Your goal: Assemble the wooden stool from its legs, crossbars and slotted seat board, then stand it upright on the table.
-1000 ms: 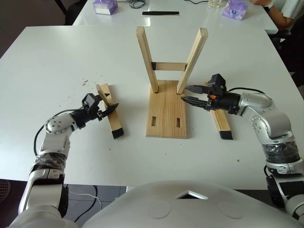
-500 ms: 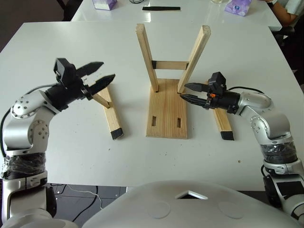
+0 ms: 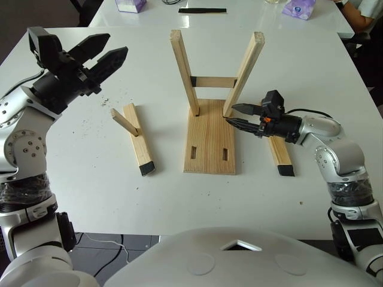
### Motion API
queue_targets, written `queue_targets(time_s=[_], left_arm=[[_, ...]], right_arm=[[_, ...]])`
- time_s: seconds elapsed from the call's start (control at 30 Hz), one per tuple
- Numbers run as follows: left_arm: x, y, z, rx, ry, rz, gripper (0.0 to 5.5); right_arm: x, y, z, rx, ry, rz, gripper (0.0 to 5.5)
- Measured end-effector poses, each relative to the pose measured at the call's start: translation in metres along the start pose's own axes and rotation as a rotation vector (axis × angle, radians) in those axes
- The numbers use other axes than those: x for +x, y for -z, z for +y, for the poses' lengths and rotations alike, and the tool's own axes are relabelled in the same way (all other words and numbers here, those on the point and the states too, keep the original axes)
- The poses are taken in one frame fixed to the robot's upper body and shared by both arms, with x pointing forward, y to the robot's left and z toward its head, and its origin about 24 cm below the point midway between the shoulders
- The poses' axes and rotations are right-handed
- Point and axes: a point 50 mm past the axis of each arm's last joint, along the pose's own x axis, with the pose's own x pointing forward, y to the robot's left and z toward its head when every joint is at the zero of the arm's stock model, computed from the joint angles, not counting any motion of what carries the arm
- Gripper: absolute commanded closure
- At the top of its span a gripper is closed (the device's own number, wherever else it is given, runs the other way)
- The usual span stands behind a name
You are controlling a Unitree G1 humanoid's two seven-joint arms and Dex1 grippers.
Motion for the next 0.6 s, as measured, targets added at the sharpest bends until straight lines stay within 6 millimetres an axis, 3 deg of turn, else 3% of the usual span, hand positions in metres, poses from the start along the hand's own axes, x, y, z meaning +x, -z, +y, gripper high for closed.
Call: queue_targets(time_s=[0.2, 0.27, 0.33, 0.37, 0.47, 0.6], left_arm=[[-0.002, 0.006, 0.003, -0.042, -0.015, -0.026, 2.50], [-0.006, 0.031, 0.006, -0.077, -0.032, 0.027, 2.50], [-0.012, 0.080, 0.000, -0.139, -0.049, 0.124, 2.50], [-0.011, 0.085, -0.003, -0.114, -0.039, 0.116, 2.50], [-0.010, 0.088, -0.001, -0.095, -0.044, 0.095, 2.50], [-0.001, 0.076, 0.003, -0.181, -0.080, 0.062, 2.50]], right_arm=[[0.000, -0.001, 0.001, -0.005, -0.004, -0.001, 3.19], [0.000, -0.001, 0.001, -0.004, -0.003, -0.001, 3.19], [0.001, 0.000, 0.001, 0.001, -0.004, 0.001, 3.19], [0.001, 0.002, 0.001, 0.007, -0.004, 0.005, 3.19], [0.002, 0.003, 0.001, 0.012, -0.010, 0.007, 3.19], [0.000, 0.003, 0.000, 0.012, -0.003, 0.009, 3.19]])
